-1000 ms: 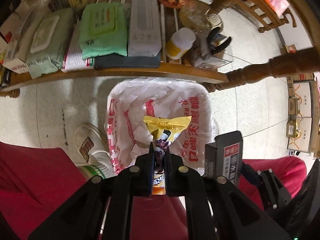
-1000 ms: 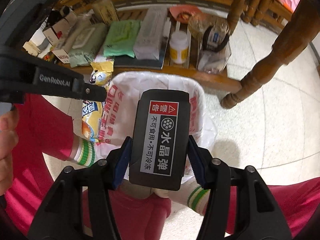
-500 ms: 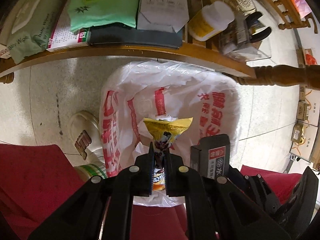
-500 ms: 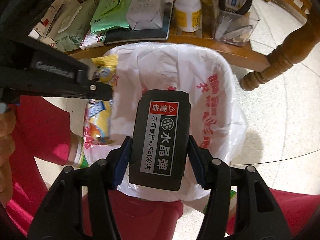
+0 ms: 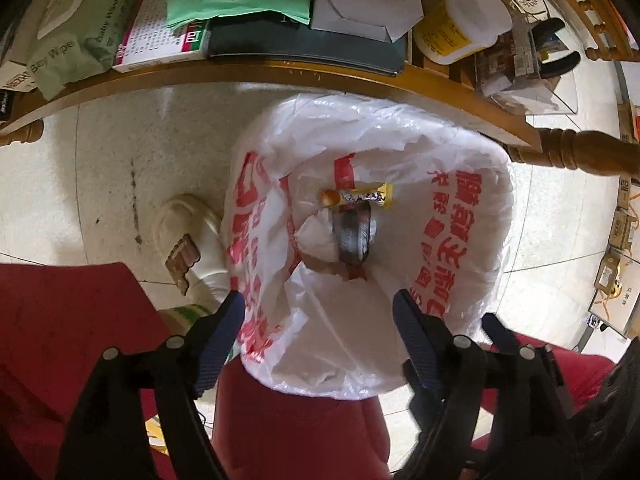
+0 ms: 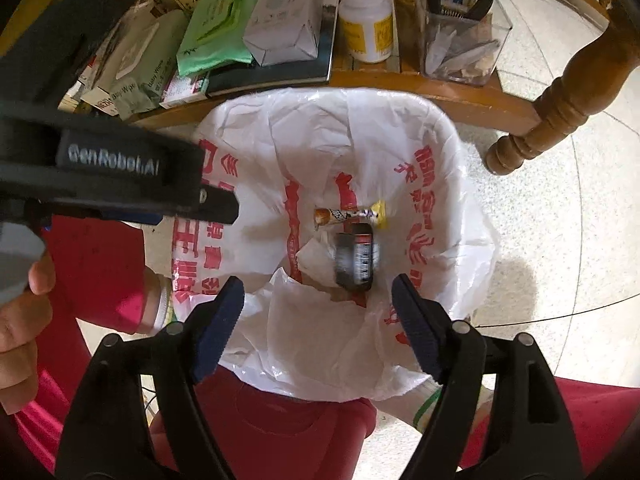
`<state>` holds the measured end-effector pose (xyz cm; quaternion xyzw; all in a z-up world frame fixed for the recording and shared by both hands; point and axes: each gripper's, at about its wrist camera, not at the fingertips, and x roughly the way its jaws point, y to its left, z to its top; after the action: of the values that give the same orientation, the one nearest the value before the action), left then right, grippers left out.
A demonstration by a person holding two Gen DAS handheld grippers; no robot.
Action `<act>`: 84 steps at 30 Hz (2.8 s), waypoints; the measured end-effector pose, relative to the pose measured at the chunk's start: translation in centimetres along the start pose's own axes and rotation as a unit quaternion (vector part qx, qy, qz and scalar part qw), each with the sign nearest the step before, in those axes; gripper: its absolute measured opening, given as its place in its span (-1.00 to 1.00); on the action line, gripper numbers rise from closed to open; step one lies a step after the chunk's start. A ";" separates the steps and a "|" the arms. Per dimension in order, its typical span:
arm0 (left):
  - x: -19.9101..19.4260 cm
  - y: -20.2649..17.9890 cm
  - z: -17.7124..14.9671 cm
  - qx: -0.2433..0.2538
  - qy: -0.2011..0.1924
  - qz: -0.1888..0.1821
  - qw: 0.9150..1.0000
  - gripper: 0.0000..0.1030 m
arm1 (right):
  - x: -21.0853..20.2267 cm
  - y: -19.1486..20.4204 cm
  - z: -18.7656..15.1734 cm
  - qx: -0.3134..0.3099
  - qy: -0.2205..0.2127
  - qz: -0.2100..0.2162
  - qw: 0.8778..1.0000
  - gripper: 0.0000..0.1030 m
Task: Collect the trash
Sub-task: 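Open both grippers to drop the wrapper and black box into the bag, then raise both tools back over the table toward the remaining boxes, then grasp the white medicine box with the left gripper while the right gripper grasps the gold card box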
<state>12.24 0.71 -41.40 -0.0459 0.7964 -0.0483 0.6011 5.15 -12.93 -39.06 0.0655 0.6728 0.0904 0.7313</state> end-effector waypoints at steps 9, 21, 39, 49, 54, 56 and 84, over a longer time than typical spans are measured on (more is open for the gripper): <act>-7.6 0.9 -6.0 0.045 -0.063 0.040 0.996 0.46 | -11.9 -0.1 -0.6 -0.046 -0.105 -0.040 0.993 0.45; -33.9 0.4 -11.8 0.134 -0.297 0.030 0.945 0.75 | -35.9 4.3 2.6 -0.155 -0.318 -0.024 0.935 0.87; -47.6 -7.1 -1.1 0.284 -0.245 0.103 0.921 0.81 | -48.3 8.6 12.1 -0.206 -0.329 0.043 0.921 0.87; -44.7 -9.8 6.6 0.319 -0.188 0.107 0.923 0.81 | -44.2 10.6 16.2 -0.240 -0.272 0.037 0.931 0.87; -42.6 -10.6 9.9 0.333 -0.167 0.103 0.922 0.81 | -41.8 11.3 17.6 -0.250 -0.246 0.037 0.936 0.87; -42.0 -10.7 10.9 0.337 -0.161 0.104 0.922 0.81 | -40.6 11.5 18.2 -0.252 -0.237 0.033 0.938 0.87; -33.5 -12.4 20.6 0.361 -0.093 0.090 0.924 0.81 | -26.5 12.0 22.7 -0.242 -0.130 0.042 0.961 0.87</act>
<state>41.35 -7.64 -13.44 0.2419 0.6664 -0.2732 0.6502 25.20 -6.49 -8.73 -0.0742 0.5264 0.2718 0.8022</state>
